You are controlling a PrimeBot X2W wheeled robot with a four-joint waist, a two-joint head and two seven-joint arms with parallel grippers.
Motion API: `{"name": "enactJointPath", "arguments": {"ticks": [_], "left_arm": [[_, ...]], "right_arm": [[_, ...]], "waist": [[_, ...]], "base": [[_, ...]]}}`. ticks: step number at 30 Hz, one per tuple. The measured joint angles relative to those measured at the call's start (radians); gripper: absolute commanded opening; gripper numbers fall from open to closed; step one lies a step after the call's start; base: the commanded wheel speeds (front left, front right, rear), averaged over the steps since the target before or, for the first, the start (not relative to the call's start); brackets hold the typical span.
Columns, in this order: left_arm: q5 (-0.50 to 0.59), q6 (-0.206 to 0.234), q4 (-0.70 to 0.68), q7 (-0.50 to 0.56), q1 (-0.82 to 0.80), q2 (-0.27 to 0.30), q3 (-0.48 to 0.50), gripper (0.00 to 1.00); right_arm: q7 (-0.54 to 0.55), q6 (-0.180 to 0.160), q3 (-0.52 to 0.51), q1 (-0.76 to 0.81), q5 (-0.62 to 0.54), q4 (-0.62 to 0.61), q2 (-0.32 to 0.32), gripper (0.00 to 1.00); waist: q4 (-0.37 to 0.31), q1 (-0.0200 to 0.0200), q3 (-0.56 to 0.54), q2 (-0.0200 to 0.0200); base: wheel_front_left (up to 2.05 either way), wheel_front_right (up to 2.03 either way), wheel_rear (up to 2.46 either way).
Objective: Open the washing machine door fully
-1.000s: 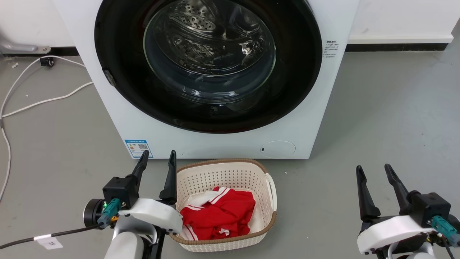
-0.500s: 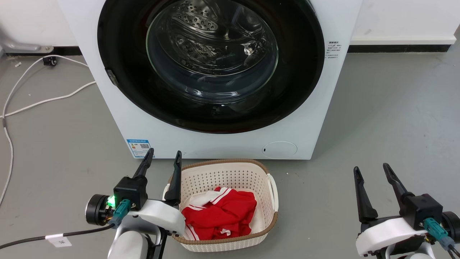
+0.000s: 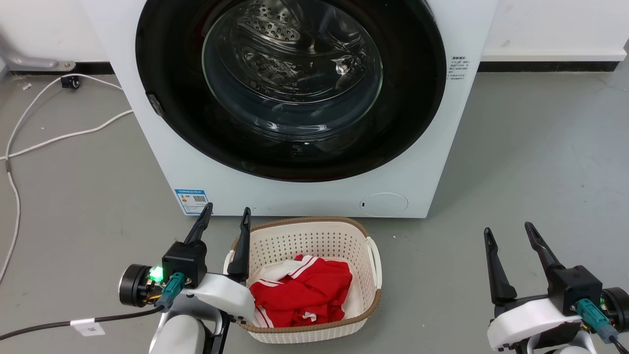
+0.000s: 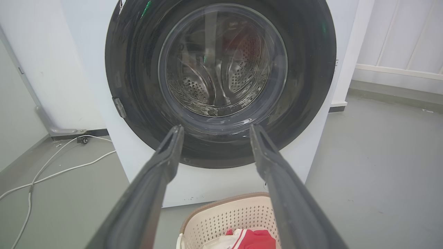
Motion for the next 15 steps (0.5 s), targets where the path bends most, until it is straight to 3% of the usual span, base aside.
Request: {"name": "enactJointPath", "arguments": {"ticks": [9, 10, 11, 12, 15], "left_arm": [[-0.005, 0.0, 0.007, -0.001, -0.001, -0.002, 0.007, 1.0], [-0.005, 0.0, 0.007, -0.001, -0.002, -0.002, 0.007, 1.0], [-0.005, 0.0, 0.008, -0.001, -0.002, -0.002, 0.007, 1.0], [-0.005, 0.0, 0.009, -0.001, -0.002, -0.002, 0.007, 1.0], [-0.005, -0.002, 0.011, -0.001, -0.002, -0.002, 0.012, 1.0]], "right_arm": [[-0.001, 0.0, -0.001, 0.0, 0.022, 0.003, 0.0, 1.0], [-0.001, 0.0, -0.001, 0.0, 0.029, 0.004, 0.0, 0.77], [-0.001, 0.0, -0.002, 0.0, 0.033, 0.006, 0.0, 0.31], [-0.001, 0.0, -0.002, 0.0, 0.044, 0.007, 0.0, 0.0], [-0.005, 0.0, 0.0, 0.0, 0.083, 0.014, 0.0, 0.0]], "waist": [[0.0, 0.0, 0.002, 0.0], [0.0, 0.0, 0.003, 0.0], [0.0, 0.0001, 0.003, 0.0], [0.0, 0.0, 0.004, 0.0], [-0.001, 0.0, 0.005, 0.0]], "base": [[0.0, 0.0, 0.0], [0.0, 0.0, 0.0], [0.0, 0.0, 0.0], [0.0, 0.0, 0.0], [0.0, 0.0, 0.0]]}}
